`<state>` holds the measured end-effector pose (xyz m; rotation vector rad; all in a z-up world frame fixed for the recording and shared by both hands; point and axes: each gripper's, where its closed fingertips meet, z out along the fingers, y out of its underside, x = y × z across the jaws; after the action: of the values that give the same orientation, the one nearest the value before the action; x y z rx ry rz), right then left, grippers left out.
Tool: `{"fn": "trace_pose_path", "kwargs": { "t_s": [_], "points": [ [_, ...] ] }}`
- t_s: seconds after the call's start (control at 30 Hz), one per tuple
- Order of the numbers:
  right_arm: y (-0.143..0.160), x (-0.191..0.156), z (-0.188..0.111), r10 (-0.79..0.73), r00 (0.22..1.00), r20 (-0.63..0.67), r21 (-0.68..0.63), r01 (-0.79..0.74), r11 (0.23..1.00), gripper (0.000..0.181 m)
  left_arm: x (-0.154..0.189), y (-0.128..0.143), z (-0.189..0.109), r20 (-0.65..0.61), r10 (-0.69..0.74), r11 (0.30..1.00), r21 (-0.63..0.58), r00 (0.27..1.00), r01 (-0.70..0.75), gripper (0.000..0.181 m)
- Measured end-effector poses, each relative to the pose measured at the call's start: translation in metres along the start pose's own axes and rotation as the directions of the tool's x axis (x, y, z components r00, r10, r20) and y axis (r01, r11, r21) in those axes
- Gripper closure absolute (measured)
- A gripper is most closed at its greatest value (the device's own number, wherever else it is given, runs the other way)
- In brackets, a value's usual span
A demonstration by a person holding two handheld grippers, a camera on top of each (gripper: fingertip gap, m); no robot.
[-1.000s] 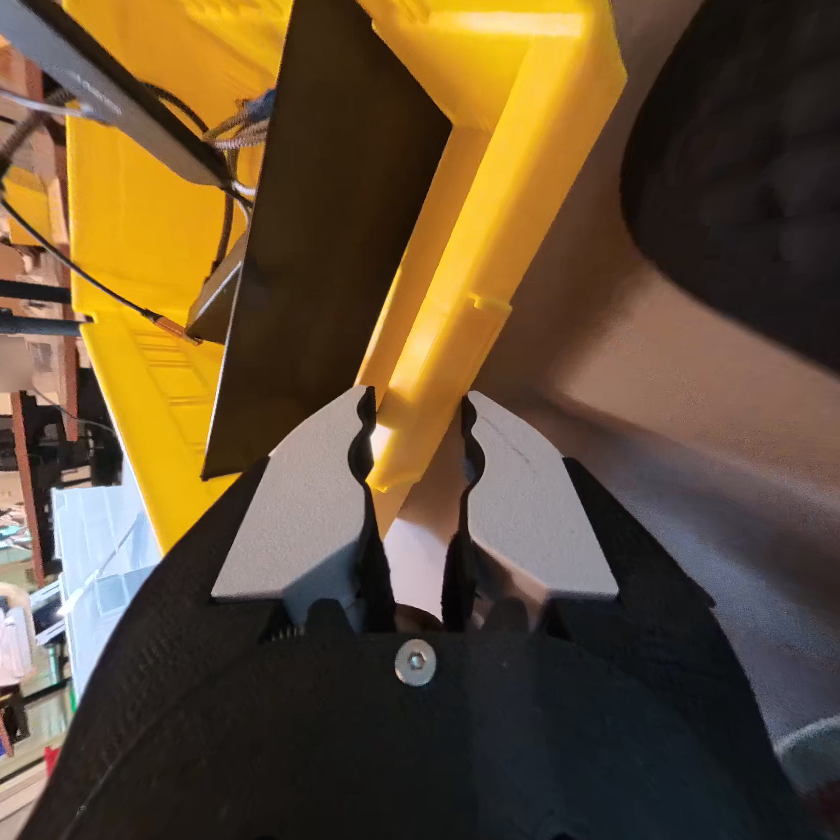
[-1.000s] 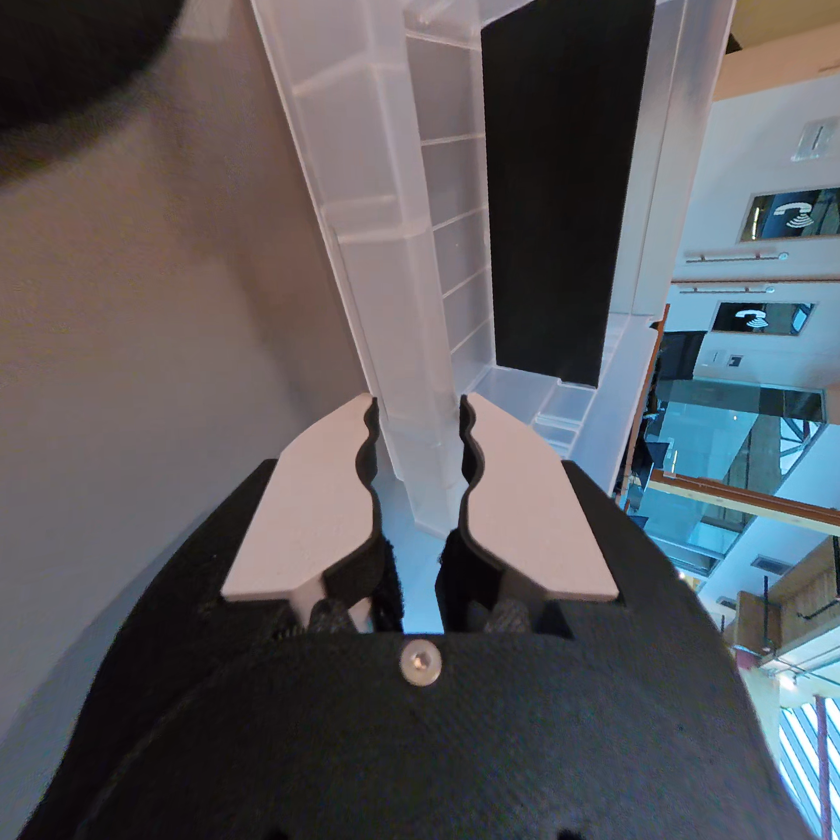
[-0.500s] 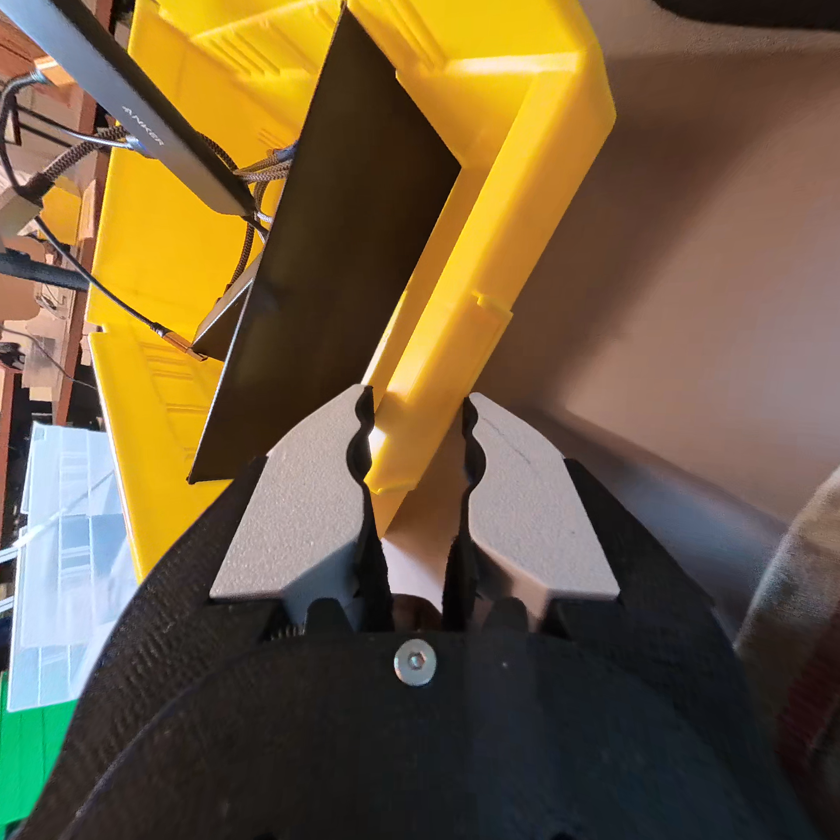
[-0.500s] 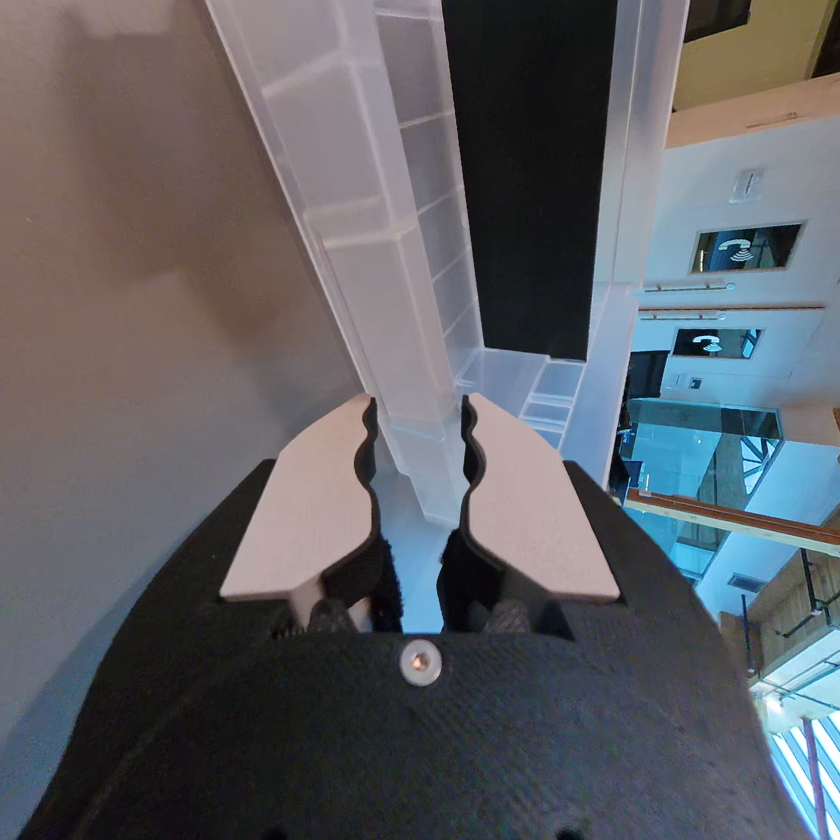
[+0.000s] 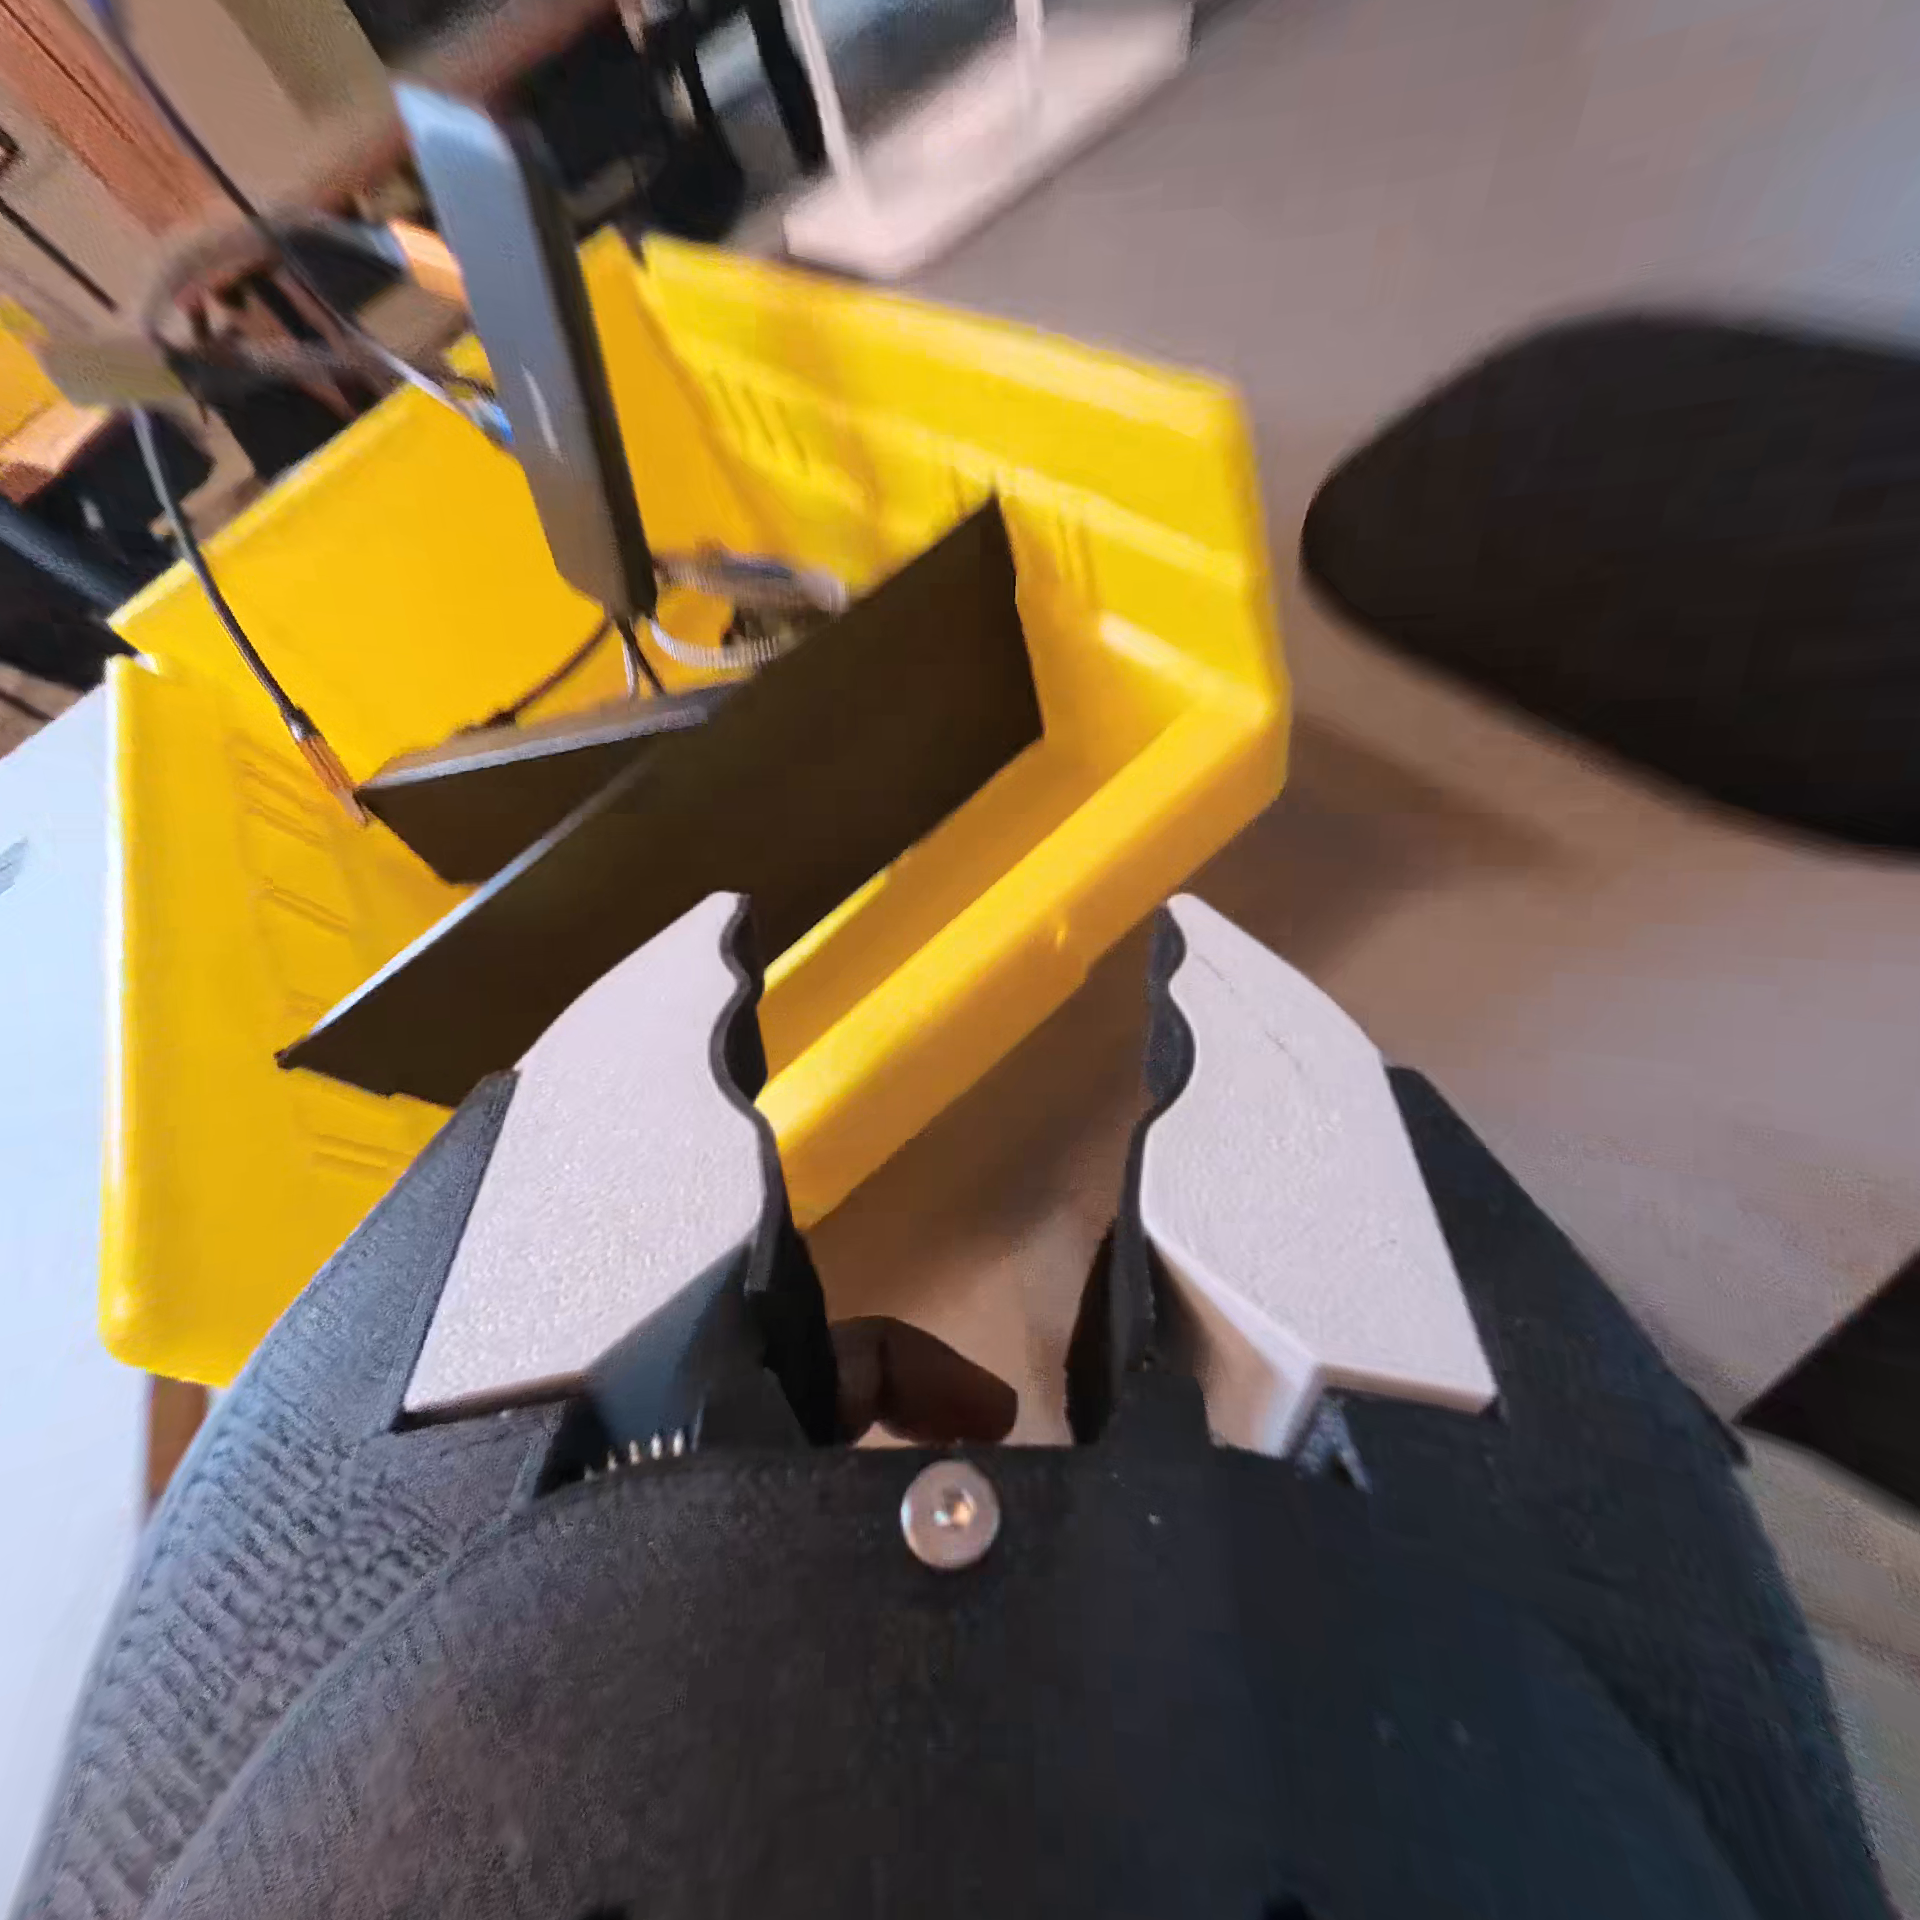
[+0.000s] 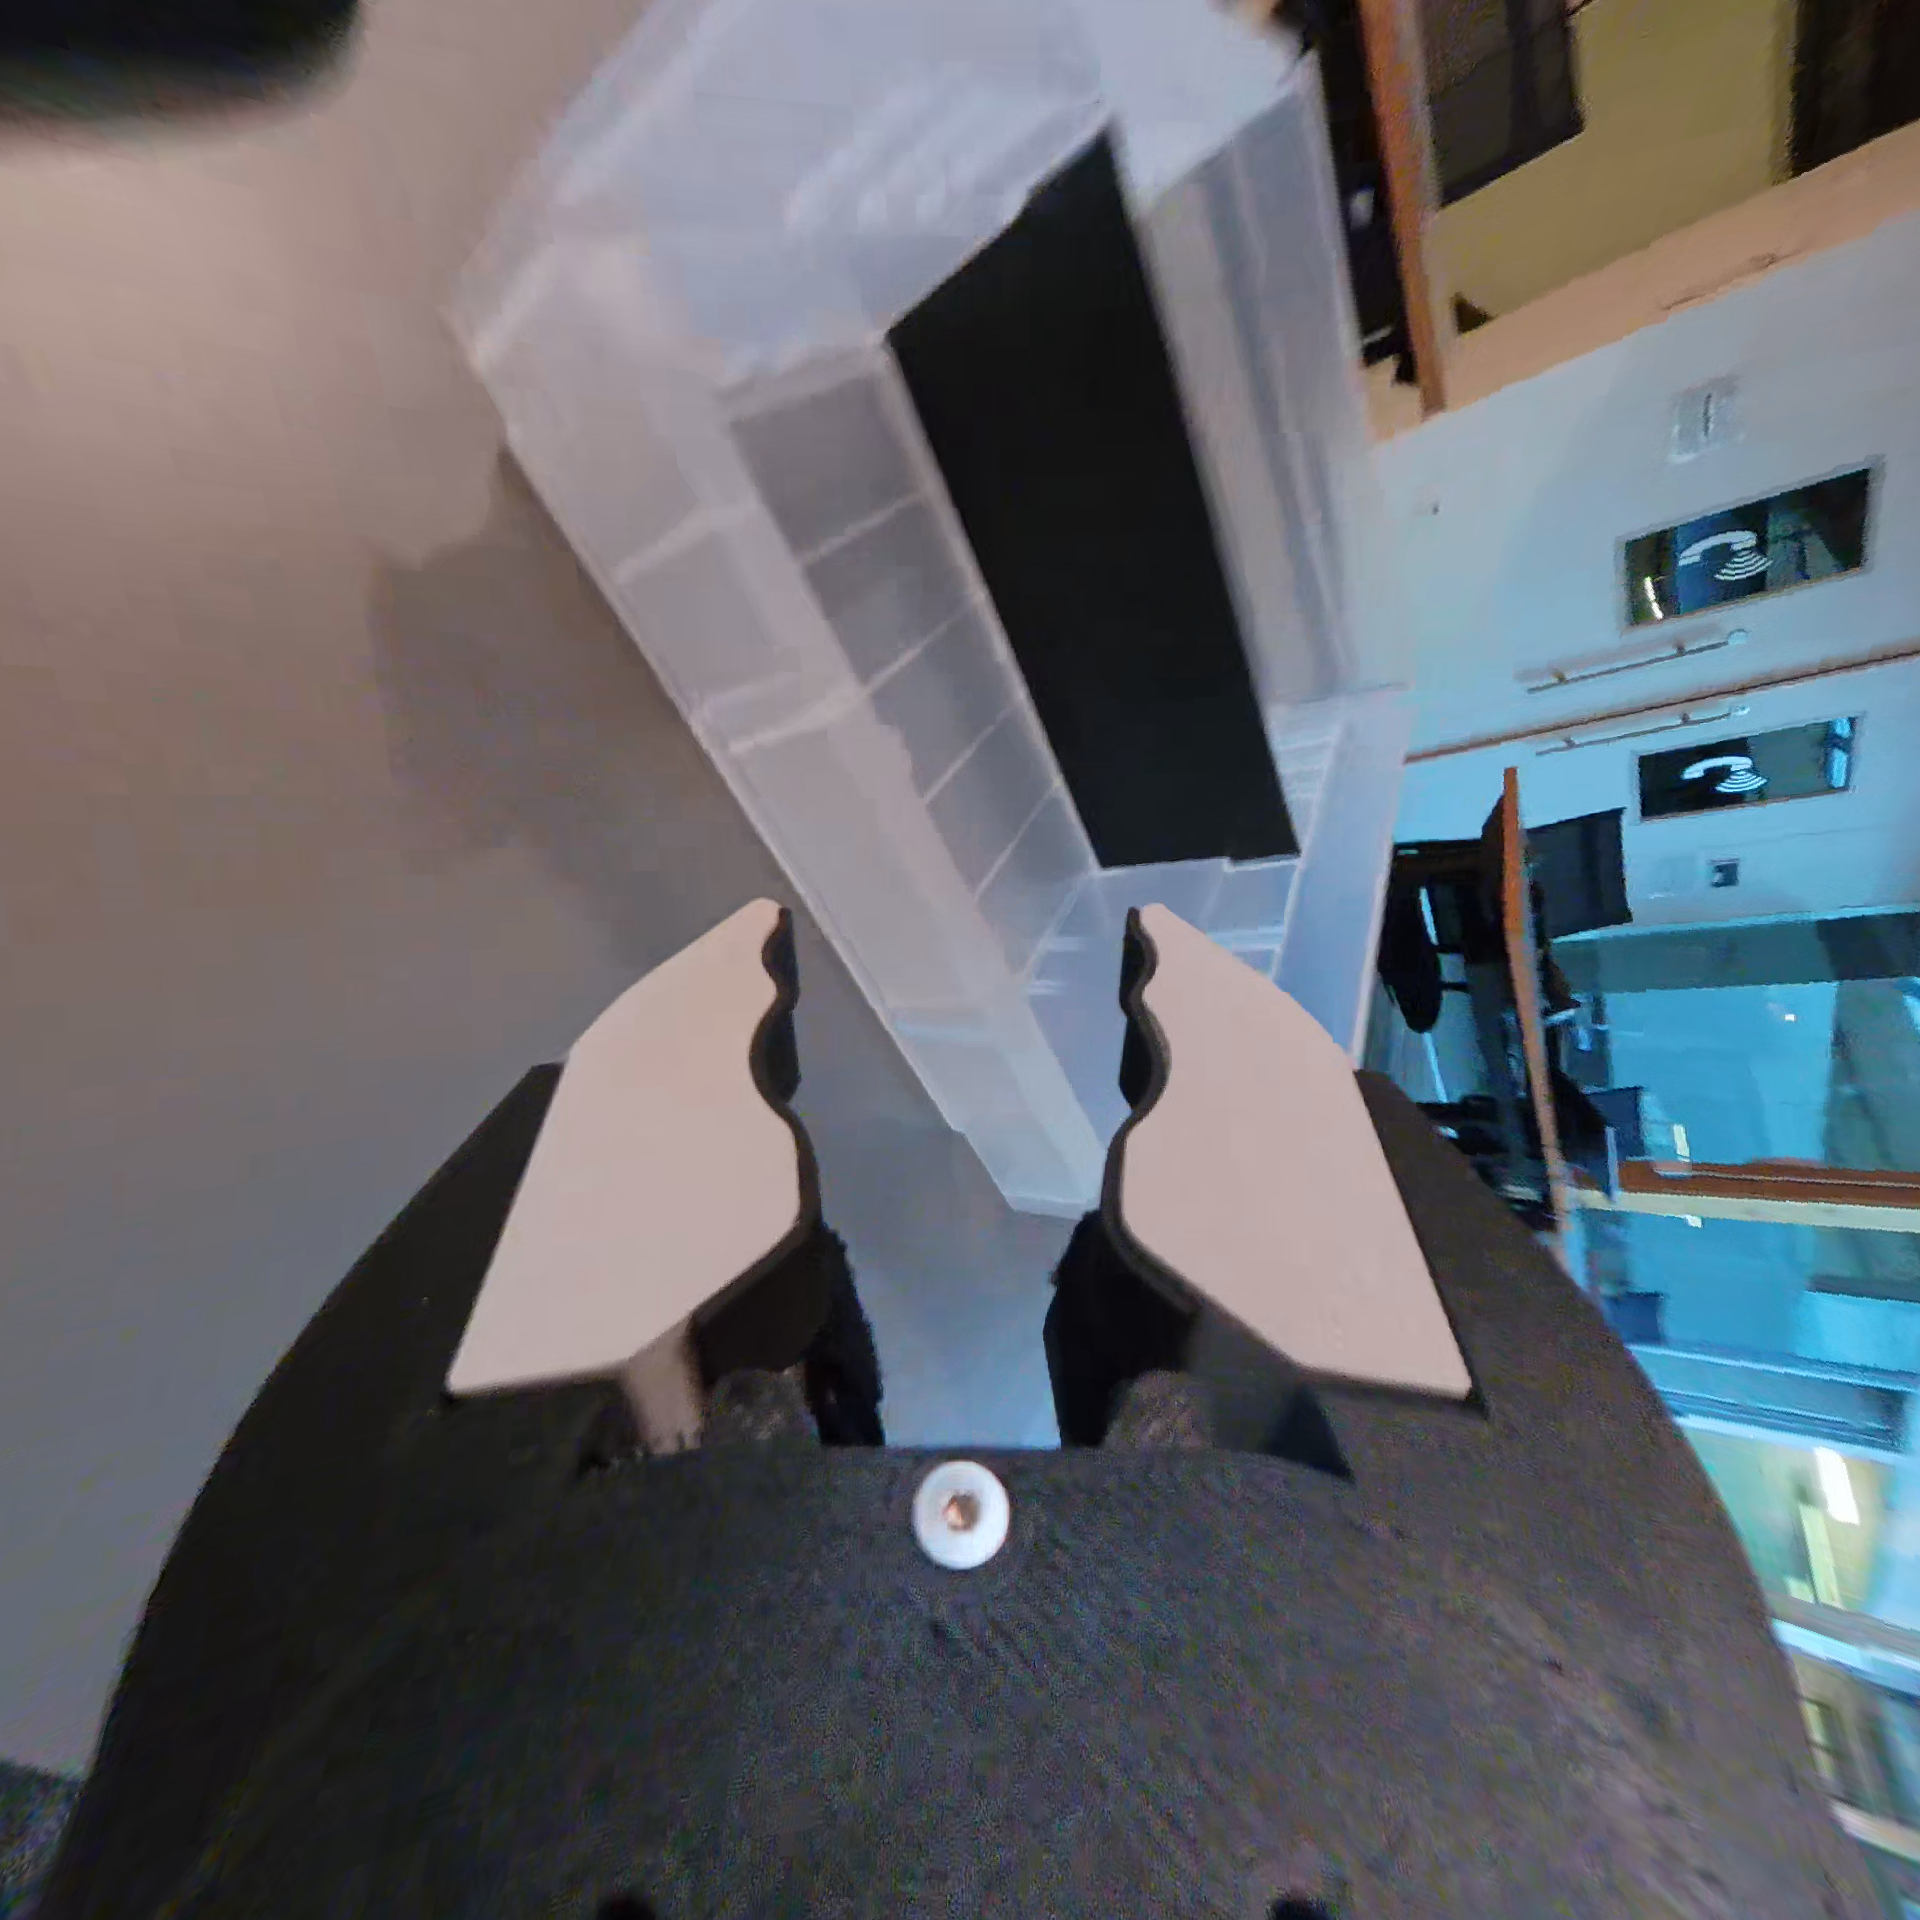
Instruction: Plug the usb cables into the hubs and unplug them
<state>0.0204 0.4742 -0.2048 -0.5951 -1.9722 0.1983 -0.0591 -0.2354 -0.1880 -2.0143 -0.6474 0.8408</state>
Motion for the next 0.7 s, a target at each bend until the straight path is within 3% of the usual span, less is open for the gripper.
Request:
{"fn": "trace_pose_path", "kwargs": {
  "t_s": [0.03,0.1,0.17,0.27,0.43,0.53,0.7],
  "points": [
    [-0.008,0.005,-0.007,0.046,0.999,-0.015,0.046,-0.045,0.998,0.12,0.0,-0.015,-0.007,-0.013,-0.051,0.995,0.086,0.999,0.052,0.108],
    [-0.026,0.018,-0.022,0.125,0.99,-0.059,0.149,-0.115,0.982,0.12,-0.009,-0.047,-0.02,0.01,-0.104,0.963,0.252,0.994,0.098,0.107],
    [-0.045,0.031,-0.036,0.187,0.976,-0.11,0.245,-0.156,0.957,0.12,-0.025,-0.072,-0.028,0.1,-0.126,0.936,0.343,0.987,0.085,0.109],
    [-0.069,0.047,-0.051,0.238,0.954,-0.184,0.319,-0.171,0.932,0.12,-0.058,-0.1,-0.026,0.269,-0.219,0.917,0.385,0.938,0.103,0.109],
    [-0.114,0.042,-0.055,0.21,0.962,-0.176,0.377,-0.131,0.917,0.117,-0.077,-0.144,0.024,0.274,-0.315,0.905,0.377,0.909,0.199,0.109],
    [-0.131,0.033,-0.053,0.16,0.974,-0.162,0.376,-0.088,0.922,0.117,-0.085,-0.15,0.076,0.278,-0.289,0.937,0.277,0.916,0.212,0.11],
    [-0.133,0.029,-0.049,0.08,0.983,-0.163,0.303,-0.027,0.953,0.116,-0.104,-0.12,0.139,0.338,-0.254,0.963,0.006,0.906,0.268,0.119]
  ]
}}
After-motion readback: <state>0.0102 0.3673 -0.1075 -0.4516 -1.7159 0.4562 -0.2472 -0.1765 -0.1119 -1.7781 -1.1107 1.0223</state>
